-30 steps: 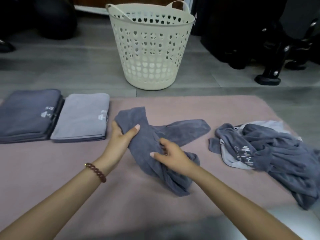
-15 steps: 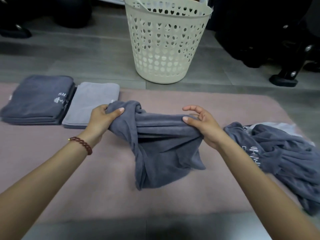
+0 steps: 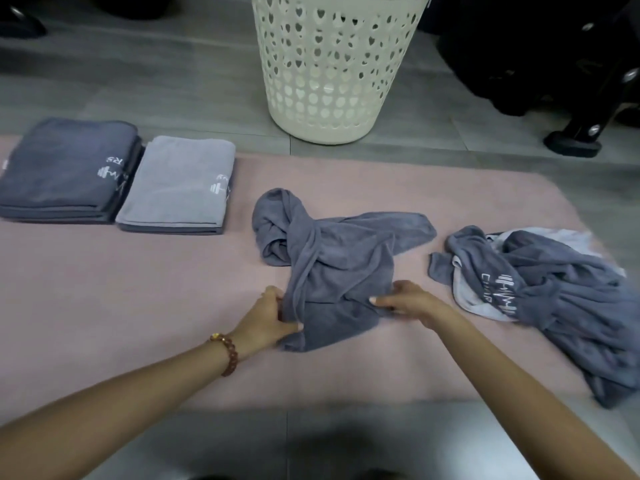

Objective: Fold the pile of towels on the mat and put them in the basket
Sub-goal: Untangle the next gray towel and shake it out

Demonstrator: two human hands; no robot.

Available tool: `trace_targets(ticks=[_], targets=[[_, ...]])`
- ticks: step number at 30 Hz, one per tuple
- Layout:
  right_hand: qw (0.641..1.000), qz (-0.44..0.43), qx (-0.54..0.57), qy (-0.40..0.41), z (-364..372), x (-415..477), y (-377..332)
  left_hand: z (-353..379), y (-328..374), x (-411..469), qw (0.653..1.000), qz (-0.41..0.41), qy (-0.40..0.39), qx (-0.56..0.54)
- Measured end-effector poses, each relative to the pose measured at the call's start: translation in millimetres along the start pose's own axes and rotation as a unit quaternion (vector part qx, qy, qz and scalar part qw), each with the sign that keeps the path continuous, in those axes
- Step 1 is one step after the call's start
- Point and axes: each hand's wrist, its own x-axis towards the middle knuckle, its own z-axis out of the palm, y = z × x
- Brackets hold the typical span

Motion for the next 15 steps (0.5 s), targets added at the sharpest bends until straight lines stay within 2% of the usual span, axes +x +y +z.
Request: trace_targets(ticks=[1,2,5,7,9,12,13,15], targets=[[1.000,-0.002,-0.024,0.010,4.6,3.1,10.1,8.0,-5.0,-3.3,1.000,0.005,-0.017,0.003],[1.000,-0.014,-0.001,0.025,9.8,3.9,15.8,15.1,-11.0,-5.3,1.000,0.019,-0.017,0.013],[0.997,-0.064,0.018,0.043,21.1,5.4,23.1,18.7,-16.2,-8.6,0.995,0.086,0.017,0.044],[0.991,-0.134,0.010,0.024,23.7,4.1,24.5,13.8,-19.2,-7.7,0.981,0.139,0.005,0.137],[0.979,-0.192,-0.067,0.024,25.4,2.5,25.8,8.8,-22.4,-3.9,0.955,0.199,-0.018,0.219],[0.959,-0.238,-0.126,0.088,24.9,-0.2,22.9,-1.5,-22.3,3.7,0.965,0.199,0.024,0.169],[0.954,-0.253,-0.113,0.119,23.2,1.8,21.0,-6.0,-19.7,7.2,0.971,0.191,0.053,0.136],[0.955,-0.244,-0.002,0.167,17.7,1.6,15.8,-18.1,-12.6,12.6,0.980,0.169,0.097,0.027]])
